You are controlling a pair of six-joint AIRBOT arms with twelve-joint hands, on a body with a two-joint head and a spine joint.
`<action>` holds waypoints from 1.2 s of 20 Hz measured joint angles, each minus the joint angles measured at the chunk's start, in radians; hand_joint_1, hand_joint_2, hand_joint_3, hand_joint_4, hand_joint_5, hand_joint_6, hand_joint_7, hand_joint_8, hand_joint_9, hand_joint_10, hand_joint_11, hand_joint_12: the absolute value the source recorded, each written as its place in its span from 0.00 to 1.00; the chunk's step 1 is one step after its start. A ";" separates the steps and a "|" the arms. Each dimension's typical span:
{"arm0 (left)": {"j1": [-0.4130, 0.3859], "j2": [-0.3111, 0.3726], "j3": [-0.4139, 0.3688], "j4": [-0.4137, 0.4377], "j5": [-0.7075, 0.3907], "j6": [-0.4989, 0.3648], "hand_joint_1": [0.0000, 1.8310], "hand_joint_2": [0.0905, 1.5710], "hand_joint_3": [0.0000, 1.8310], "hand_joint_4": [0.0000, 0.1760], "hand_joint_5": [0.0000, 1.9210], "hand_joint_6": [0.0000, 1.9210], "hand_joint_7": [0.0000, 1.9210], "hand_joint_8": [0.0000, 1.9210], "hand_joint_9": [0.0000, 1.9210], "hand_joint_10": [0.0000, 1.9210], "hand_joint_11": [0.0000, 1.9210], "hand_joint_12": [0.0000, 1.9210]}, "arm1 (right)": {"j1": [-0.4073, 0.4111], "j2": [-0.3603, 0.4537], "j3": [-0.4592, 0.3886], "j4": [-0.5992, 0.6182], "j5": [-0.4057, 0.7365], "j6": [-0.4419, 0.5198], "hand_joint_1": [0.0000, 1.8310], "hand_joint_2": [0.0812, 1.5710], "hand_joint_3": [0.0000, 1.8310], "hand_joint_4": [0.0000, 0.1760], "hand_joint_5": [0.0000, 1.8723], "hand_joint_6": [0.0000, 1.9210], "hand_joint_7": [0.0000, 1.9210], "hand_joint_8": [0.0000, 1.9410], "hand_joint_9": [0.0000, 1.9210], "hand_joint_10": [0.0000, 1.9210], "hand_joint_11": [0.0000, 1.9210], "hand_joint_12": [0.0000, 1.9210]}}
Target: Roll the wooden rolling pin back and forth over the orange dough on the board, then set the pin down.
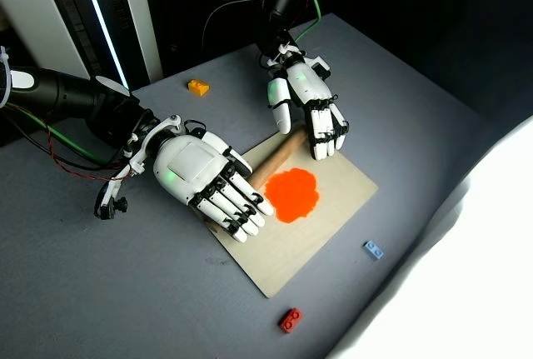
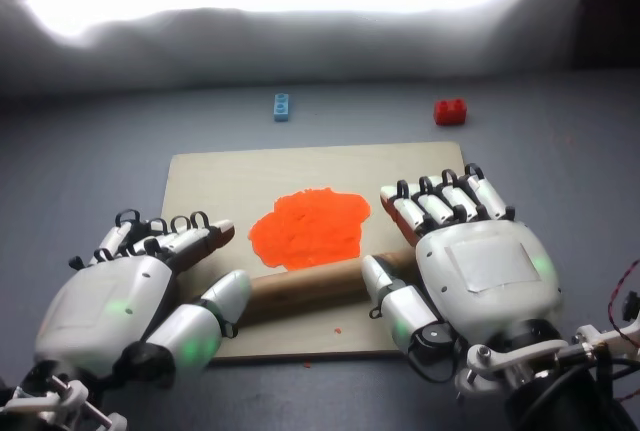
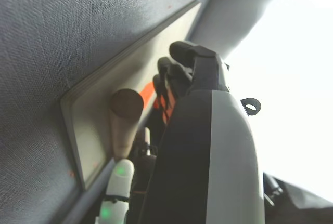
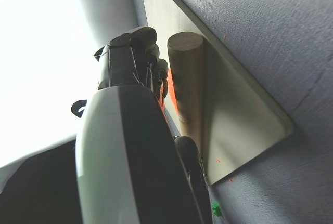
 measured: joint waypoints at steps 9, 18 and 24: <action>-0.106 0.080 0.029 0.132 0.158 0.014 0.00 0.94 0.00 0.00 0.24 0.00 0.27 0.00 0.23 0.00 0.00 0.46 | 0.043 0.055 -0.066 -0.002 -0.008 0.001 0.00 0.96 0.00 0.00 0.18 0.01 0.19 0.00 0.12 0.09 0.00 0.37; -0.246 0.267 -0.006 0.367 0.552 0.068 0.00 0.90 0.00 0.00 0.19 0.00 0.23 0.00 0.20 0.00 0.00 0.42 | 0.112 0.179 -0.135 0.003 0.044 0.013 0.00 0.92 0.00 0.00 0.15 0.00 0.17 0.00 0.11 0.06 0.00 0.36; -0.387 0.399 -0.101 0.458 0.779 0.077 0.00 0.87 0.00 0.00 0.20 0.01 0.24 0.01 0.21 0.00 0.00 0.44 | 0.171 0.298 -0.222 0.002 0.135 0.059 0.04 0.88 0.00 0.00 0.17 0.01 0.18 0.00 0.12 0.06 0.00 0.38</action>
